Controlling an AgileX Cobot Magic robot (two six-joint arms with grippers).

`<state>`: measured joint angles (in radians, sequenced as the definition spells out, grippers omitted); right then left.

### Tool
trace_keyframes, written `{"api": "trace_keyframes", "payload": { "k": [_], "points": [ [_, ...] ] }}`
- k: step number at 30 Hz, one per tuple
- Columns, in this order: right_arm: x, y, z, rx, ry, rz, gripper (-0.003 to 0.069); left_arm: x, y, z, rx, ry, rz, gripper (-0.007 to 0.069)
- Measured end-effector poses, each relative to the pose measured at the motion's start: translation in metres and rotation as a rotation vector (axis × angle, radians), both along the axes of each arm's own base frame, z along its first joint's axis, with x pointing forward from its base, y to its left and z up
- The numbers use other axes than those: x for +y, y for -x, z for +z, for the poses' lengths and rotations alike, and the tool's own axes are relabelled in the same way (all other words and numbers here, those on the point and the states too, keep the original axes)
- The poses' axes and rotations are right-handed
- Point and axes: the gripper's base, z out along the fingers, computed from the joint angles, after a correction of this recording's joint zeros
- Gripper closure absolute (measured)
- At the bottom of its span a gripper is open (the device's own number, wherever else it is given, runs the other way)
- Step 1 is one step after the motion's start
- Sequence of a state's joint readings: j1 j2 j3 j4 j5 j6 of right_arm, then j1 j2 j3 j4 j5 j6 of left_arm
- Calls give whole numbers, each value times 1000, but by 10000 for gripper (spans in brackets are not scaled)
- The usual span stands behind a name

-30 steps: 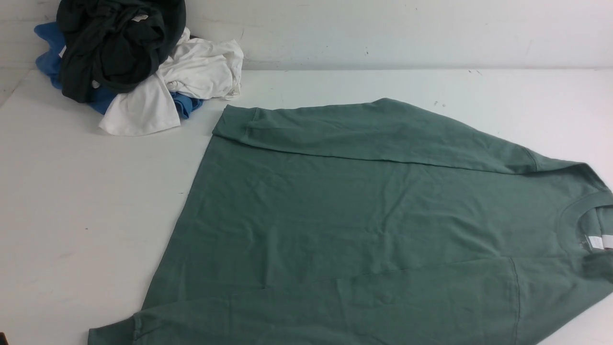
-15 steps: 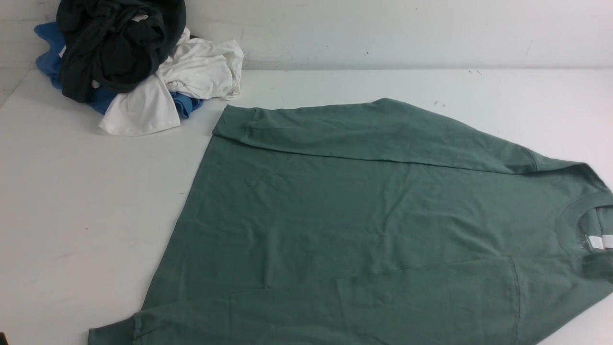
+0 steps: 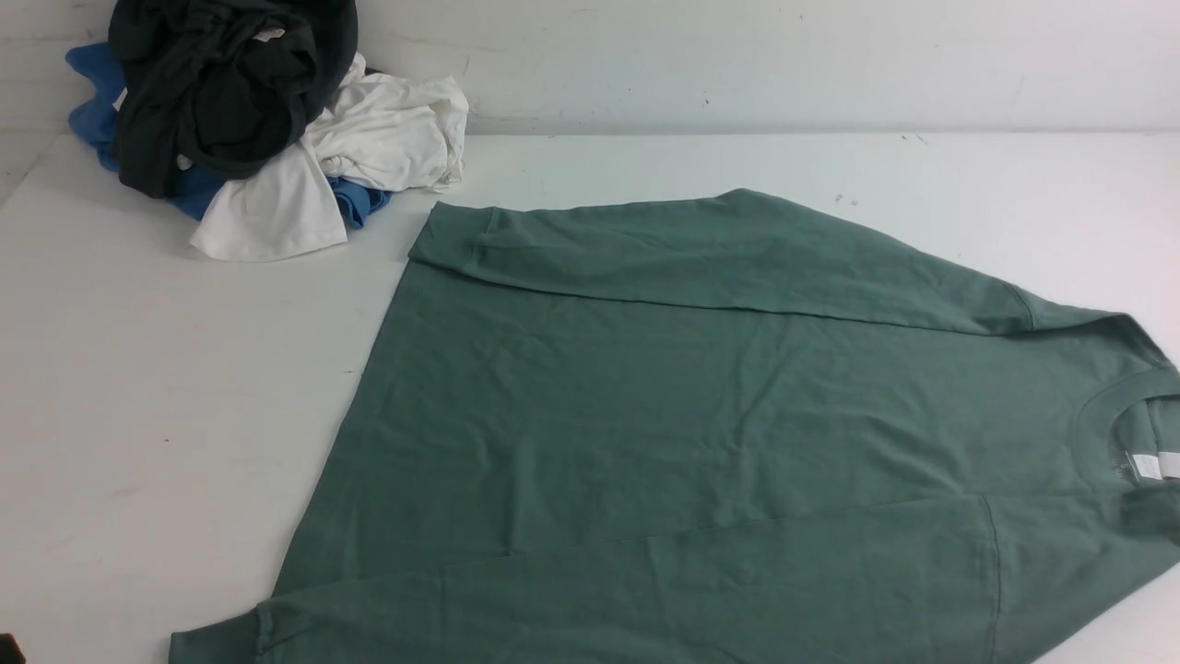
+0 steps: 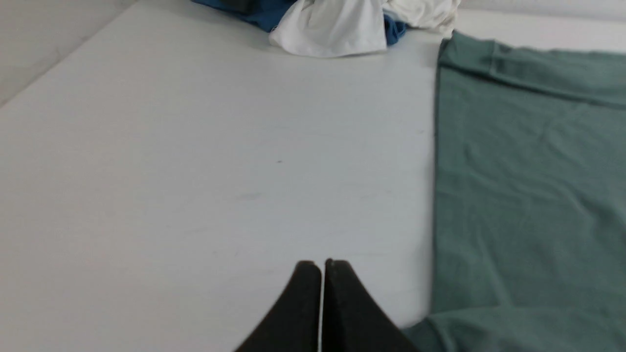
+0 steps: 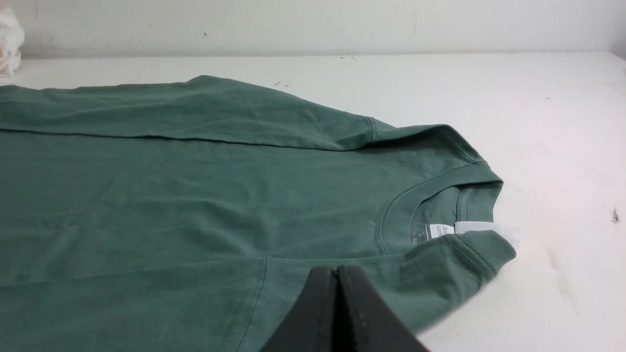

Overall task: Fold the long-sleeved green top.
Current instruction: Use the left arm to clamp the cuff closest to it

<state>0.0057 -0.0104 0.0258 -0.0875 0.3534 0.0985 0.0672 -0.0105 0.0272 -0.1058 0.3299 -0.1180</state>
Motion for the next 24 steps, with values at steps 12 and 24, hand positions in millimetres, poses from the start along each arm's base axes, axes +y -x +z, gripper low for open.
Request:
{"api": "trace_keyframes", "payload": {
  "k": [12, 24],
  "points": [
    [14, 0, 2, 26, -786, 14, 673, -11, -2, 13, -112, 812, 42, 631],
    [10, -1, 15, -124, -1010, -2, 673, -11, 0, 35, -186, 681, -12, 631]
  ]
}}
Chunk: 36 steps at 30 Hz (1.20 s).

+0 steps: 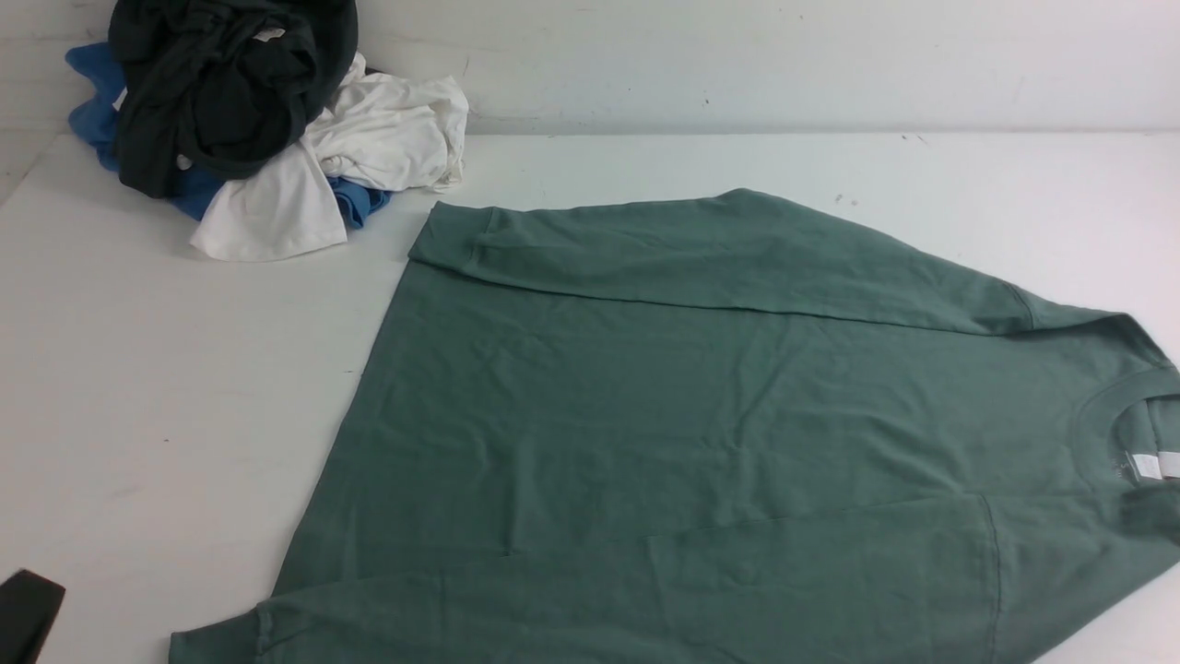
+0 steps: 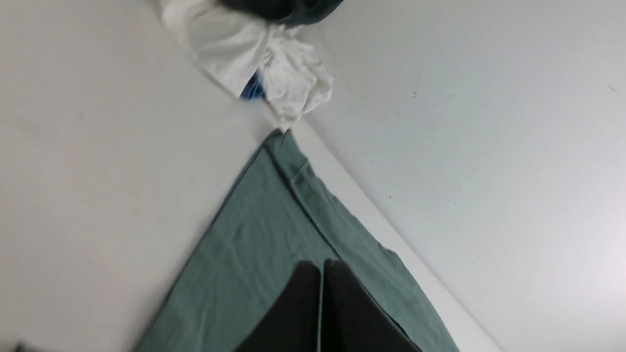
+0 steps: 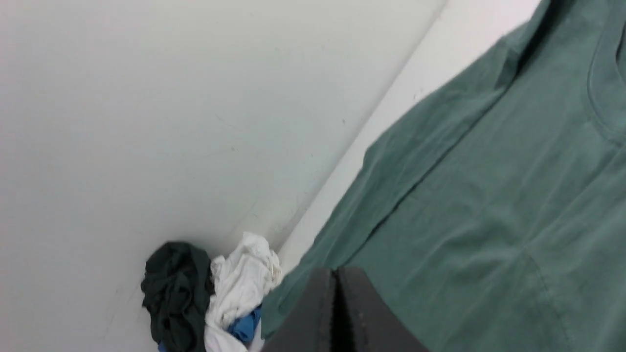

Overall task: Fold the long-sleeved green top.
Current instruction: Use the left arm to clamp the cuff closest to it

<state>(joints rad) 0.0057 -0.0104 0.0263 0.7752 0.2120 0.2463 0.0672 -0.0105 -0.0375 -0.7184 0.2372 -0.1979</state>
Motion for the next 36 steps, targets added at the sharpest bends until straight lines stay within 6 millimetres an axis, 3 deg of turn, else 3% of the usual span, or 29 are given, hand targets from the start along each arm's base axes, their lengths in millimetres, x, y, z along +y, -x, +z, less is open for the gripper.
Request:
{"api": "trace_keyframes", "payload": {
  "k": [4, 7, 12, 16, 17, 20, 22, 24, 25, 30, 36],
  "points": [
    [-2, 0, 2, -29, 47, -23, 673, -6, 11, 44, -93, -304, -60, 631],
    [2, 2, 12, -34, 204, 18, 673, -13, 9, 70, -12, -491, -174, 631],
    [3, -7, 64, -24, 539, 44, 673, -15, -19, 105, 315, -754, -425, 631],
    [6, -40, 120, 106, 824, 159, 673, -5, -52, 121, 591, -885, -531, 630],
    [6, -42, 122, 117, 829, 170, 673, -4, -53, 121, 606, -888, -535, 629],
    [18, -73, 147, 315, 925, 427, 673, 2, -82, 102, 857, -895, -576, 592],
    [23, -81, 151, 355, 931, 503, 673, 2, -92, 93, 924, -882, -594, 571],
    [41, -91, 151, 417, 966, 693, 673, 0, -110, 69, 1046, -844, -648, 493],
    [42, -92, 150, 420, 967, 705, 673, 0, -111, 67, 1052, -843, -652, 486],
    [71, -85, 137, 454, 1092, 1005, 673, -1, -143, 25, 1164, -791, -694, 291],
    [75, -83, 135, 446, 1165, 1036, 673, -1, -173, -8, 1186, -758, -659, 233]
  ]
}}
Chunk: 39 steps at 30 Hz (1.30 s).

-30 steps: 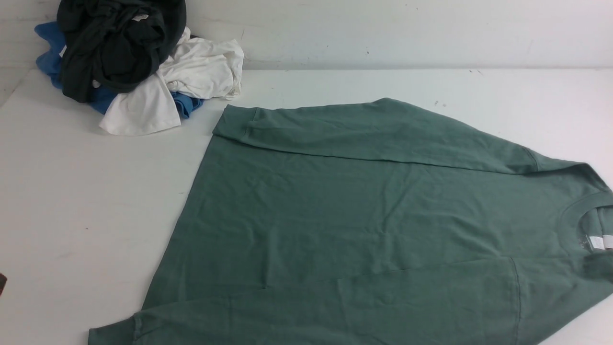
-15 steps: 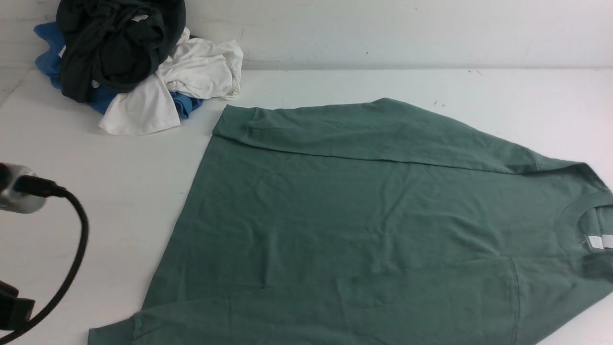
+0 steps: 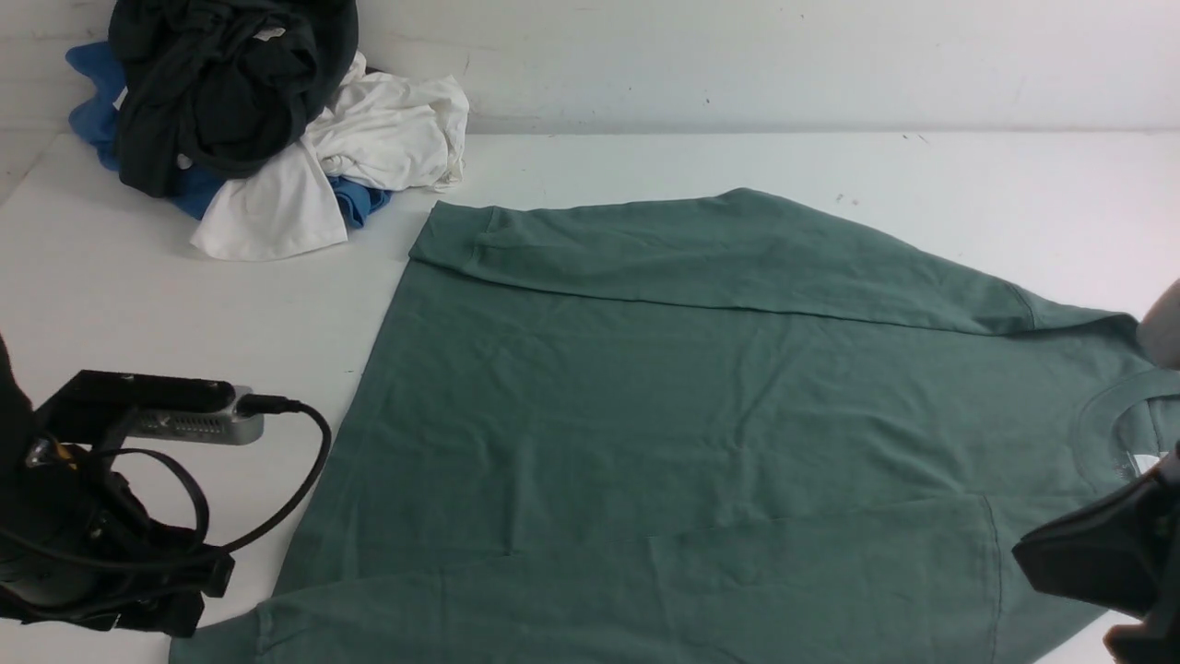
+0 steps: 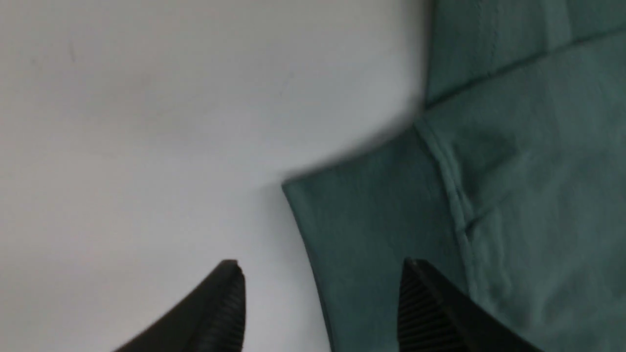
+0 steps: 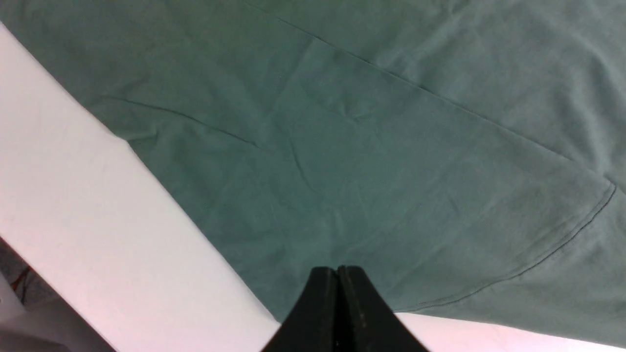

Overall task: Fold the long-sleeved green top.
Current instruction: Use the left arm to clamp the cuff closest to it, then use the left arm to drag and place the cuff at the centered position on the left edge of the fabric

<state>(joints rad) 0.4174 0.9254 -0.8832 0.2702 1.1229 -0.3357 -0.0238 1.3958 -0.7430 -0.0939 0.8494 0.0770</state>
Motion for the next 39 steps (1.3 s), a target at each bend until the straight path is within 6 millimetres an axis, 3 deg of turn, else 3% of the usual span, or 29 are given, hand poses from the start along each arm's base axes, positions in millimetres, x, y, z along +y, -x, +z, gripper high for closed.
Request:
{"api": "trace_keyframes", "payload": {
  "k": [4, 9, 12, 20, 24, 31, 32, 33, 39],
  "points": [
    [-1, -1, 0, -7, 13, -1, 673, 0, -13, -23, 39, -1, 31, 251],
    [-1, -1, 0, -16, 14, -3, 673, 0, -19, -46, 116, -4, 40, 354],
    [-1, -2, 0, -21, 11, -4, 673, 0, -19, -50, 132, -5, 40, 394],
    [0, -5, 2, -51, -2, -12, 673, -1, -20, -48, 123, -1, 18, 593],
    [-1, -5, 2, -56, 7, -12, 673, -1, -18, -34, 64, 0, 14, 601],
    [-15, -17, -3, -44, 90, -198, 673, -1, -8, 35, -130, 8, -3, 601],
    [-16, -17, -3, -45, 92, -204, 673, -1, -9, 36, -132, 8, -3, 601],
    [-21, -24, -7, -28, 118, -280, 673, -1, -11, 54, -174, 9, -12, 601],
    [-31, -51, -27, 54, 181, -440, 673, -14, -21, 90, -226, 4, -109, 601]
  ]
}}
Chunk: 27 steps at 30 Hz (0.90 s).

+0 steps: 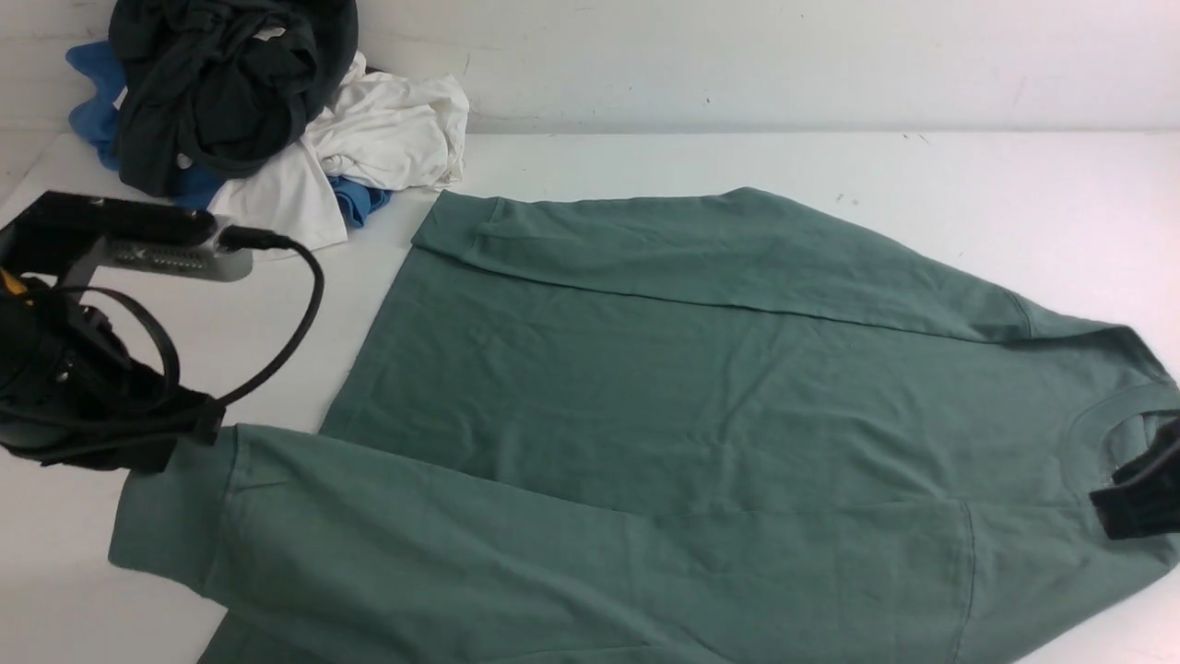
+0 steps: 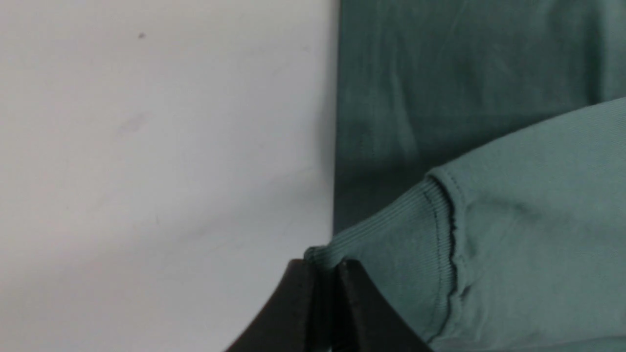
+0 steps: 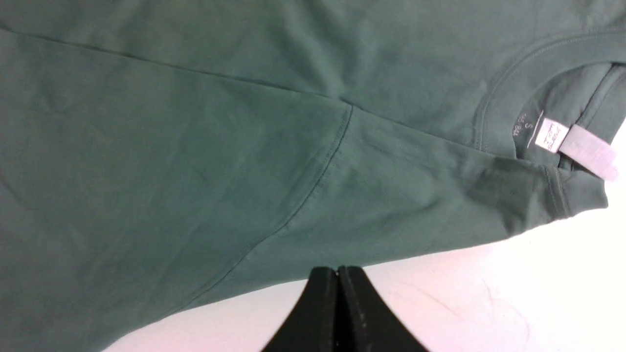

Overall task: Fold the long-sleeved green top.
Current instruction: Use the left arm to drag and place the cuff at the centered position on the left edge of the fabric

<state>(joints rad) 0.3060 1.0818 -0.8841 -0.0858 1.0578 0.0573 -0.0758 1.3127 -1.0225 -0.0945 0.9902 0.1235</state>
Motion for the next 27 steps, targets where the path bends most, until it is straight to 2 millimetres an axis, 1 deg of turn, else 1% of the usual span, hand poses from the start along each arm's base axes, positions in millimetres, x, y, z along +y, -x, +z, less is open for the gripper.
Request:
{"api": "trace_keyframes", "payload": {
  "k": [1, 3, 7, 10, 11, 13, 14, 17, 18, 20, 21, 22, 27],
  "points": [
    [0, 0, 0, 0, 0, 0, 673, -1, 0, 2, -4, 0, -6, 601],
    [3, -12, -12, 45, 9, -14, 663, -10, -4, 5, -13, 0, -40, 601],
    [9, -34, -36, 109, 23, -21, 596, -20, -6, 3, -7, -2, -84, 601],
    [13, -51, -54, 124, 27, -31, 513, -21, -7, 3, -6, -4, -92, 601],
    [16, -59, -62, 122, 25, -42, 459, -21, -6, 3, -6, -8, -98, 601],
    [18, -68, -72, 115, 27, -52, 405, -21, -6, 2, -6, -13, -107, 601],
    [20, -77, -82, 103, 25, -62, 357, -21, -6, 2, -2, -16, -114, 601],
    [23, -92, -104, 110, 36, -80, 297, -21, -6, 2, 4, -20, -123, 601],
    [23, -92, -104, 106, 36, -81, 294, -21, -6, 2, 4, -20, -123, 601],
    [24, -101, -123, 132, 60, -93, 279, -21, -5, 2, 14, -22, -124, 601],
    [24, -101, -124, 132, 61, -94, 279, -21, -5, 1, 15, -22, -124, 601],
    [24, -105, -136, 148, 79, -103, 276, -21, -5, 1, 15, -22, -124, 601],
    [25, -111, -152, 161, 83, -113, 282, -21, -5, 1, 15, -22, -126, 601]
  ]
}}
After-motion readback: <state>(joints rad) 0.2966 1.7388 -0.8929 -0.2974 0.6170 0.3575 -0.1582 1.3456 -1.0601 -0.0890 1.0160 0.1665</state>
